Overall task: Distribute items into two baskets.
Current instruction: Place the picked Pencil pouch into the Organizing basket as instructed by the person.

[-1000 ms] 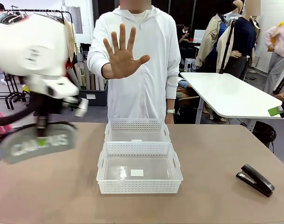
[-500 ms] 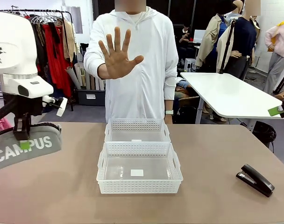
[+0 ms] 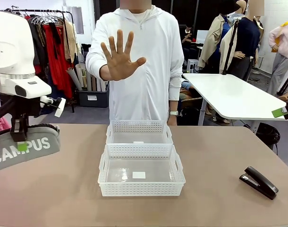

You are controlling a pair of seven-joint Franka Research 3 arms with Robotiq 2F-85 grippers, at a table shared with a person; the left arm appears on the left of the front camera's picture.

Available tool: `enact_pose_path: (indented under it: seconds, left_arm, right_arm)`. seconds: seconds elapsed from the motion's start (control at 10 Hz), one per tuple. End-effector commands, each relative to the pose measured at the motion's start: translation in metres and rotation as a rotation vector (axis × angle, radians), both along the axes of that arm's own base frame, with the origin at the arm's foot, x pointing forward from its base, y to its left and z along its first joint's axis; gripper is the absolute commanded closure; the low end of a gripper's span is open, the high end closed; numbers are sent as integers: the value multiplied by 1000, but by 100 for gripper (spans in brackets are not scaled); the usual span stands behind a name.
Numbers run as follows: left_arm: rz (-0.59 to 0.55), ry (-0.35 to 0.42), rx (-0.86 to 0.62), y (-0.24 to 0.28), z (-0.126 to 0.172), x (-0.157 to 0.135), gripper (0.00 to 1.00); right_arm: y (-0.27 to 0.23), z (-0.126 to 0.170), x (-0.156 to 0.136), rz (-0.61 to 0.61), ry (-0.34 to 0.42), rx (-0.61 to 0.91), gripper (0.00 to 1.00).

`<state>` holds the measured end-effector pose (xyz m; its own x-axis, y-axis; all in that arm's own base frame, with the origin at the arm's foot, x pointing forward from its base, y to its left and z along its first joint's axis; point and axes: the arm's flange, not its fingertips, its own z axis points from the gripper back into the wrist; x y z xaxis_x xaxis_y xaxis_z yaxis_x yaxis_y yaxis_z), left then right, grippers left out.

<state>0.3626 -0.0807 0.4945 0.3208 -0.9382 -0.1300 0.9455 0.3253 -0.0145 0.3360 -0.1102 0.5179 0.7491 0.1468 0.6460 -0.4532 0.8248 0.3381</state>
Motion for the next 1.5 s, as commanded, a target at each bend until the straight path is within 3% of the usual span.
enact_pose_path:
  seconds: [0.0, 1.4]
  left_arm:
    - [5, -1, 2, 4, 2, -2, 100]
    - [5, -1, 2, 4, 2, -2, 100]
  right_arm:
    - [0, -1, 0, 15, -21, 21, 0]
    - [0, -1, 0, 15, -21, 21, 0]
